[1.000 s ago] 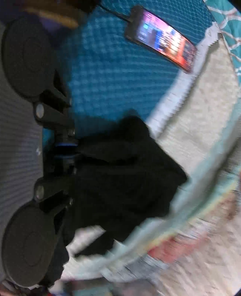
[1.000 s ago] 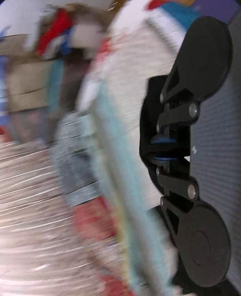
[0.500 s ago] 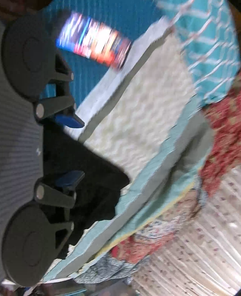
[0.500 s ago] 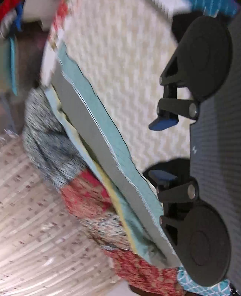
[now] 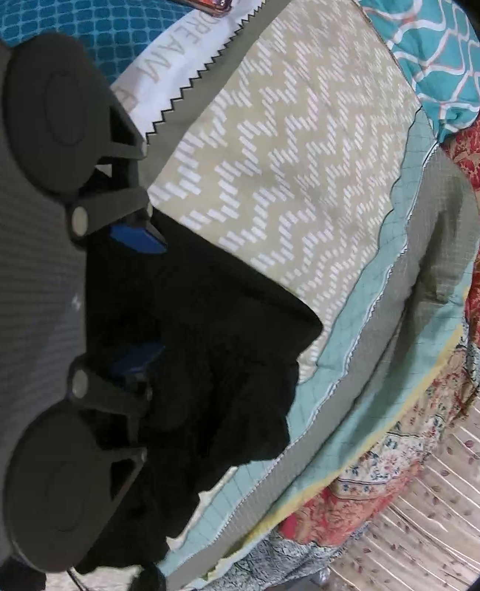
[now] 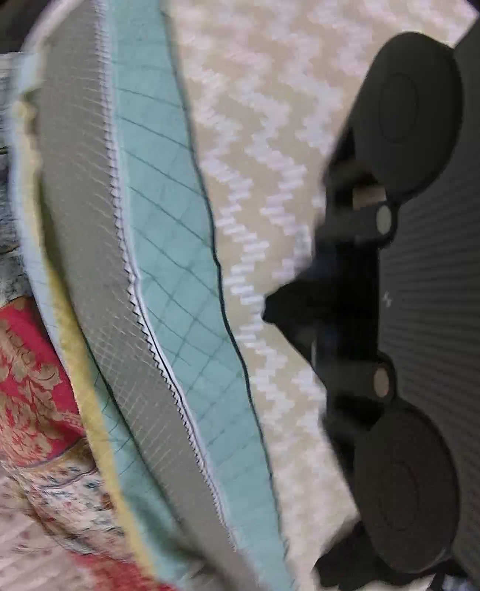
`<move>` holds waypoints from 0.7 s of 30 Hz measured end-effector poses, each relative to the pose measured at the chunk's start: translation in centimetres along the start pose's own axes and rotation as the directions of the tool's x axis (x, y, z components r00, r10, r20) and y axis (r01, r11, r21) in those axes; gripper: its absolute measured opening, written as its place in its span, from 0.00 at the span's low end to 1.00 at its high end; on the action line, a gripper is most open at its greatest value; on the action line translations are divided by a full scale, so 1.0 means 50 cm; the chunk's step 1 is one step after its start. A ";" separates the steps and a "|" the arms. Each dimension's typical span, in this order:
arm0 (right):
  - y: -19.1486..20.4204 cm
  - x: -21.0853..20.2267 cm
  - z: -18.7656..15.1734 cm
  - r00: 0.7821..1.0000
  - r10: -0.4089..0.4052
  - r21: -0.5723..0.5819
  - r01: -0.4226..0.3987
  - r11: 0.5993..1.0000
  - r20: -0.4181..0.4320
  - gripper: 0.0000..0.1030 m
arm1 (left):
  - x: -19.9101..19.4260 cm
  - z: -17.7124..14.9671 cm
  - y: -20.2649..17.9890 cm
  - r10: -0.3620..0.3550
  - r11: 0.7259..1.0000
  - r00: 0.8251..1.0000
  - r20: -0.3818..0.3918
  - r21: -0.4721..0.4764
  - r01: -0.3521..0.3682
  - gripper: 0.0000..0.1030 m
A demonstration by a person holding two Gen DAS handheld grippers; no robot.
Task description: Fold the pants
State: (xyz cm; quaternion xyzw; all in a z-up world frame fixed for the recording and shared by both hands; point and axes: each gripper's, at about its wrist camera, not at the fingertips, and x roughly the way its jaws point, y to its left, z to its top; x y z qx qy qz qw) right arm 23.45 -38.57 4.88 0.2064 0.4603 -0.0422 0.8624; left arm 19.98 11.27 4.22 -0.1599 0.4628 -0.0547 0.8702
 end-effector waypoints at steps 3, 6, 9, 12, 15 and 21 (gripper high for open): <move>-0.023 -0.150 0.028 0.954 0.154 0.074 -0.178 0.981 0.257 0.12 | -0.012 -0.010 -0.002 0.003 1.000 1.000 0.002 0.023 -0.003 0.52; -0.055 -0.324 0.005 0.827 0.208 0.029 -0.260 0.965 0.522 0.12 | -0.034 -0.015 0.004 -0.011 1.000 1.000 0.001 0.019 0.011 0.52; -0.104 -0.413 -0.081 0.768 0.203 -0.016 -0.244 0.970 0.608 0.17 | -0.051 -0.023 0.013 -0.028 0.999 1.000 0.001 0.019 0.028 0.53; -0.188 -0.426 -0.204 0.835 0.083 0.044 -0.128 0.991 0.544 0.23 | -0.062 -0.030 0.015 -0.035 0.999 0.999 -0.007 0.014 0.035 0.54; -0.272 -0.407 -0.311 0.912 -0.085 0.158 0.022 0.987 0.402 0.28 | -0.059 -0.006 0.015 -0.011 0.999 1.000 -0.006 0.032 0.011 0.56; -0.343 -0.413 -0.346 0.902 -0.258 0.330 0.141 0.933 0.345 0.33 | -0.006 0.096 -0.020 0.055 0.991 0.996 0.066 0.120 -0.063 0.78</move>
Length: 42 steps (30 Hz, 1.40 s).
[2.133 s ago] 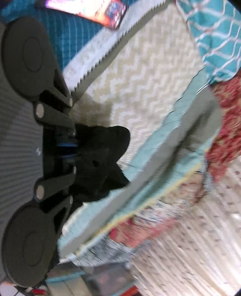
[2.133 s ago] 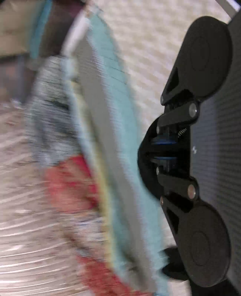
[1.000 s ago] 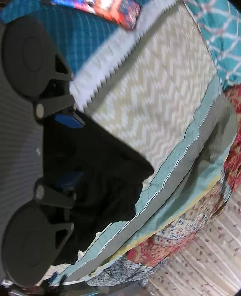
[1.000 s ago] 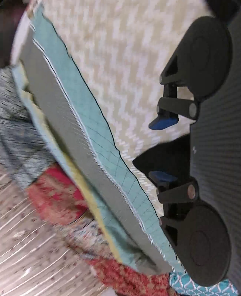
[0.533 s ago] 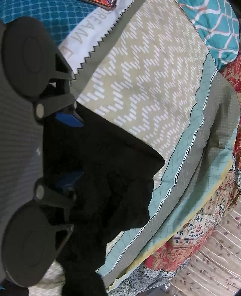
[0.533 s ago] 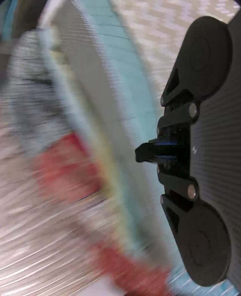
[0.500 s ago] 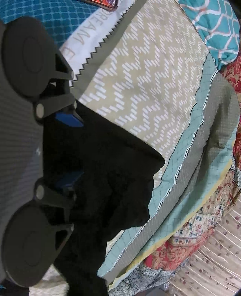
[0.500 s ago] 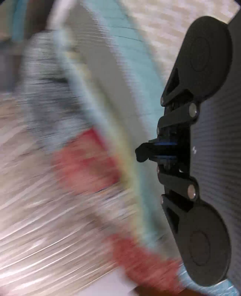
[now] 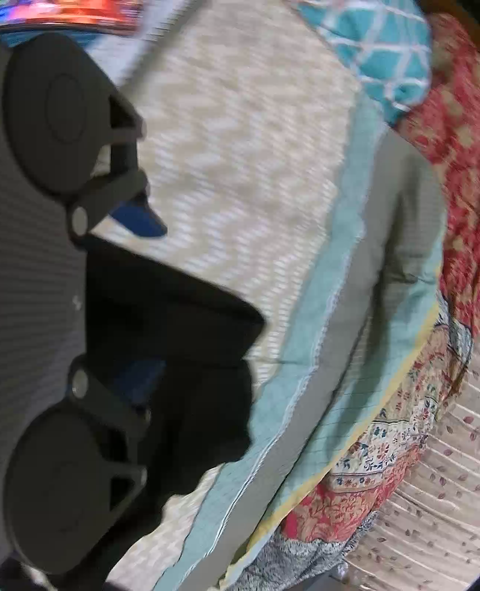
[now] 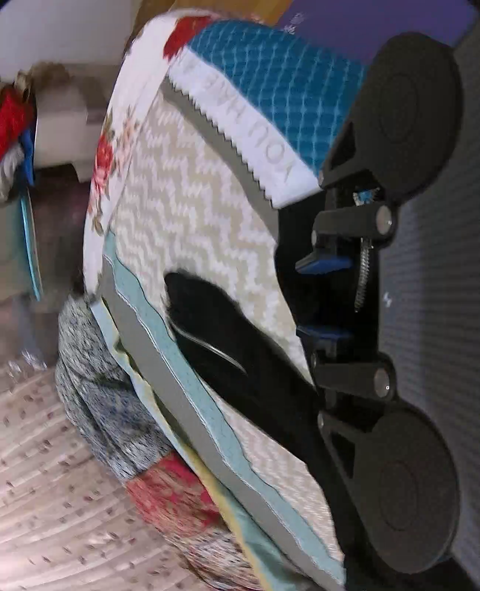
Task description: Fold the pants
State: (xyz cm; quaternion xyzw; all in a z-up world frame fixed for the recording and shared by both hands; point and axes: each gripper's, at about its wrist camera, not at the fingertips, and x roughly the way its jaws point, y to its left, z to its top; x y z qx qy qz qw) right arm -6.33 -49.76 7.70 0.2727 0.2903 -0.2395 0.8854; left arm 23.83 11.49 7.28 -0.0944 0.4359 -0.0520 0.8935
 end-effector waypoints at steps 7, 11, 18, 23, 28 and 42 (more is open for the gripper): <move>0.094 0.108 0.103 0.998 0.049 -0.115 -0.045 0.992 0.034 0.40 | 0.105 0.069 -0.073 0.001 0.994 0.999 0.048 0.111 -0.006 0.90; 0.137 0.224 0.160 0.999 0.002 -0.111 -0.007 0.994 -0.051 0.50 | 0.165 0.078 -0.108 0.006 0.982 0.999 0.049 0.190 -0.015 0.95; 0.051 0.338 0.170 0.948 -0.289 -0.062 0.283 0.957 -0.136 0.65 | 0.224 0.062 -0.107 0.014 0.983 1.000 -0.003 0.184 -0.013 0.52; -0.011 0.295 0.141 0.967 -0.211 0.089 0.225 0.970 -0.144 0.05 | 0.142 0.050 -0.109 -0.011 0.979 0.996 0.092 0.203 -0.008 0.39; -0.017 0.162 0.185 0.995 -0.092 0.254 0.077 0.964 0.047 0.05 | -0.025 0.059 -0.049 -0.067 0.996 0.966 0.251 0.067 0.051 0.38; 0.083 0.103 0.363 0.976 -0.097 0.125 0.074 0.989 0.195 0.05 | -0.097 0.099 0.029 -0.091 0.983 0.945 0.313 -0.126 0.136 0.38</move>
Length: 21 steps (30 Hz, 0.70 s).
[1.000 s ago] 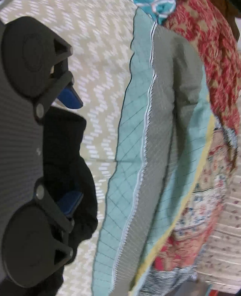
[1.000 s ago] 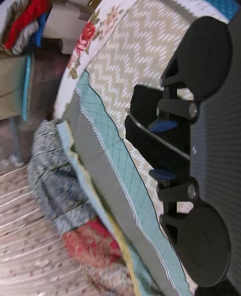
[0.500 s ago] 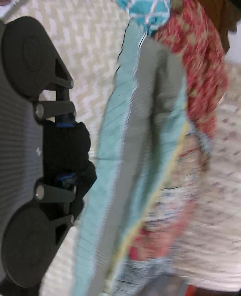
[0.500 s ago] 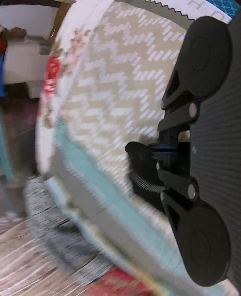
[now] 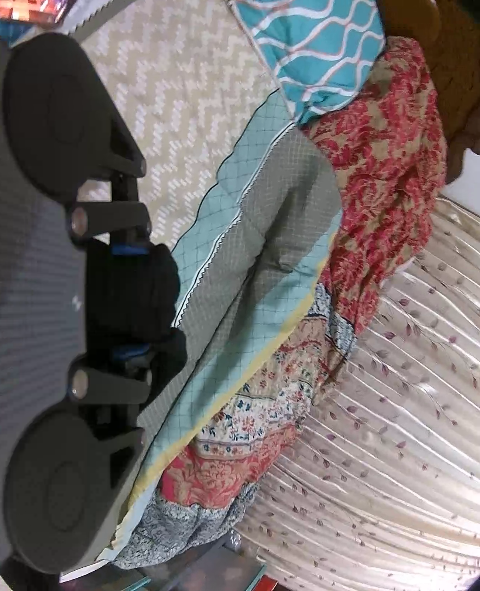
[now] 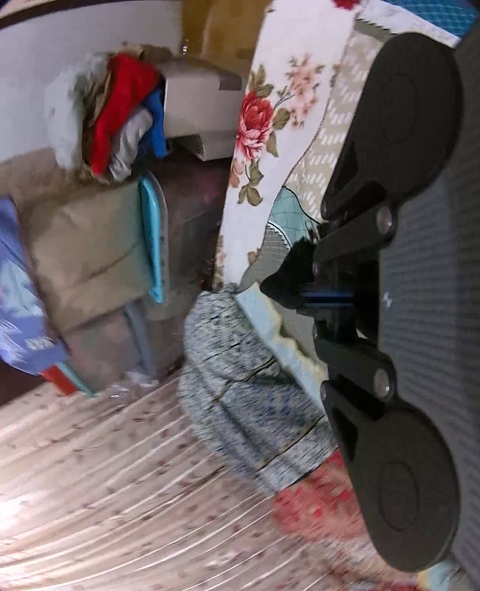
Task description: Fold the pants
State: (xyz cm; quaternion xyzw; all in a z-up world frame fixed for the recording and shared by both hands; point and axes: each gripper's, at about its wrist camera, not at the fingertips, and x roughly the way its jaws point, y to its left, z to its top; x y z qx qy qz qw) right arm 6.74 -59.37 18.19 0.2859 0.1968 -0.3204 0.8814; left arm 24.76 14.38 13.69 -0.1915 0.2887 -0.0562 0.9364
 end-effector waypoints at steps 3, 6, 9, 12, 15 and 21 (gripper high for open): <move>0.037 0.108 -0.001 0.997 -0.060 -0.006 0.060 0.998 -0.042 0.05 | 0.069 0.007 -0.015 0.022 0.999 1.000 -0.020 -0.030 -0.023 0.38; 0.065 0.208 -0.028 0.994 -0.012 0.020 0.014 1.000 -0.111 0.14 | 0.154 0.016 -0.041 0.105 0.994 0.994 0.012 -0.010 -0.105 0.39; 0.059 0.233 -0.064 0.995 -0.029 0.071 0.035 0.997 -0.095 0.41 | 0.240 0.005 -0.035 0.224 0.974 0.973 -0.056 -0.017 -0.225 0.42; 0.021 0.230 -0.096 0.993 -0.008 0.023 0.011 1.000 -0.118 0.39 | 0.252 -0.027 -0.013 0.195 0.979 0.974 -0.117 -0.038 -0.201 0.46; -0.026 0.227 -0.117 0.990 -0.047 0.001 0.047 0.999 -0.134 0.40 | 0.207 -0.053 -0.004 0.182 0.983 0.977 -0.108 0.003 -0.183 0.49; -0.070 0.271 -0.181 0.972 0.013 0.130 0.018 0.991 -0.234 0.41 | 0.115 -0.072 0.027 0.137 0.990 0.976 -0.167 -0.004 -0.139 0.81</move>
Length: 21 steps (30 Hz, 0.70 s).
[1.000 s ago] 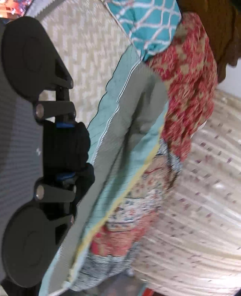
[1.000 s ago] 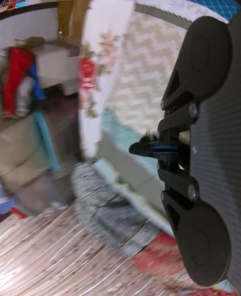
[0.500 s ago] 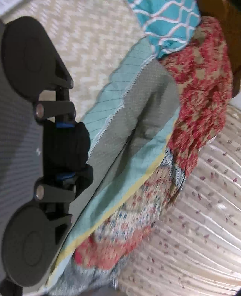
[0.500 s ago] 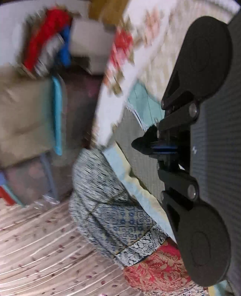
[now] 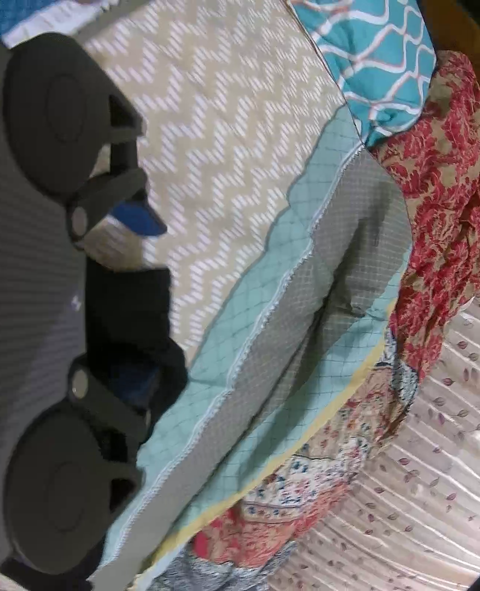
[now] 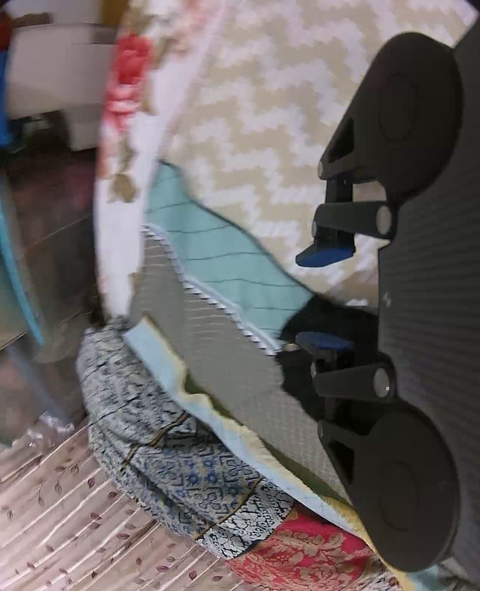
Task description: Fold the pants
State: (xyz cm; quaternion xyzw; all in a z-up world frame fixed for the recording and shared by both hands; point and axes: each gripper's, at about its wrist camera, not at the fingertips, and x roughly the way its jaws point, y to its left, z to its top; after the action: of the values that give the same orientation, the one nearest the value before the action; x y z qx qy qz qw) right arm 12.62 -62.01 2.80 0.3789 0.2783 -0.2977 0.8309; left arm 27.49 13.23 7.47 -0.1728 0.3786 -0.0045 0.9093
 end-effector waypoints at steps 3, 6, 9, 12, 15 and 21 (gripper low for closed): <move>0.025 0.037 -0.030 0.999 -0.017 -0.032 0.016 0.999 -0.030 0.38 | -0.017 0.002 0.017 0.014 1.000 0.999 -0.038 -0.009 -0.014 0.82; 0.053 0.035 -0.035 0.998 -0.065 -0.104 0.065 0.993 -0.004 0.10 | -0.037 0.008 0.040 0.029 0.998 0.999 -0.040 -0.049 -0.031 0.82; 0.038 -0.001 -0.005 0.981 -0.154 -0.084 0.164 0.983 0.117 0.08 | -0.065 0.001 0.058 0.022 0.997 0.999 -0.024 -0.077 -0.024 0.82; -0.014 -0.012 0.010 0.957 -0.269 0.032 0.267 0.963 0.106 0.09 | -0.074 -0.012 0.065 0.031 0.997 0.999 -0.038 -0.064 -0.033 0.83; -0.028 -0.019 -0.003 0.956 -0.285 0.026 0.284 0.958 0.067 0.32 | -0.063 -0.023 0.066 0.060 0.997 0.995 -0.074 -0.036 -0.063 0.83; -0.023 -0.123 -0.041 0.960 -0.244 -0.023 0.249 0.968 0.138 0.46 | -0.044 -0.079 0.054 0.044 0.999 0.978 -0.205 0.012 -0.042 0.83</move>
State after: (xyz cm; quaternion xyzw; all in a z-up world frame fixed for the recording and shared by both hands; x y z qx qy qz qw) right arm 7.22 -59.26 5.38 0.3037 0.2729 -0.4181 0.8115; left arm 22.86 14.86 5.55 -0.1598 0.4739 -0.0041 0.8660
